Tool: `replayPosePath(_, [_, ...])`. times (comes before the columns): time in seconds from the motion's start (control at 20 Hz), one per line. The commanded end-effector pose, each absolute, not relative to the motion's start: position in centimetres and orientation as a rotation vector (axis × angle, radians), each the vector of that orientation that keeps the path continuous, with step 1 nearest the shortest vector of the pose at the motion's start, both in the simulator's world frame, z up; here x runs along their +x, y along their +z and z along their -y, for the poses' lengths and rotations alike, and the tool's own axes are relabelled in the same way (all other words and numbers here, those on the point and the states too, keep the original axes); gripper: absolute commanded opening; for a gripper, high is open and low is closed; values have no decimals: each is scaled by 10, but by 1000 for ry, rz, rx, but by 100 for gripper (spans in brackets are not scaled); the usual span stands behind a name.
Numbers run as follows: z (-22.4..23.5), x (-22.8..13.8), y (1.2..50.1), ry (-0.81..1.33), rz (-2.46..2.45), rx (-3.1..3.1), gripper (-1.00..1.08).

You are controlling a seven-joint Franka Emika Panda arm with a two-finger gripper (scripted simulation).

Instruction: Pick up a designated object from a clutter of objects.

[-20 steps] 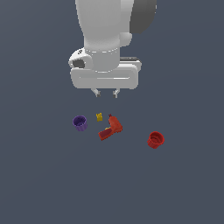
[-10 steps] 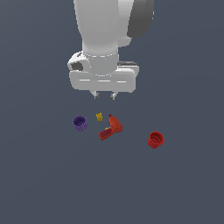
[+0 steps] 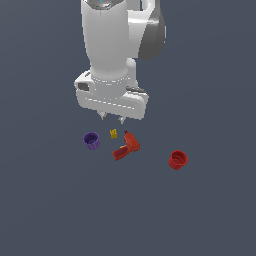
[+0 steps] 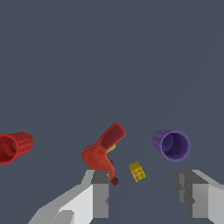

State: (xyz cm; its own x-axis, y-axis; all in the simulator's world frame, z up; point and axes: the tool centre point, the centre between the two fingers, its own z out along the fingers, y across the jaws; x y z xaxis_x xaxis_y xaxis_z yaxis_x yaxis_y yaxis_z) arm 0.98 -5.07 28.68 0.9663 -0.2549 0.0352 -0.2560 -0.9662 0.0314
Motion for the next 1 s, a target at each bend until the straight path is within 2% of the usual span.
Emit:
replayPosePath(0.0, [59,10,274,52,482,3048,28])
replayPosePath(0.95, [120,0,178,129,1041,2763,28])
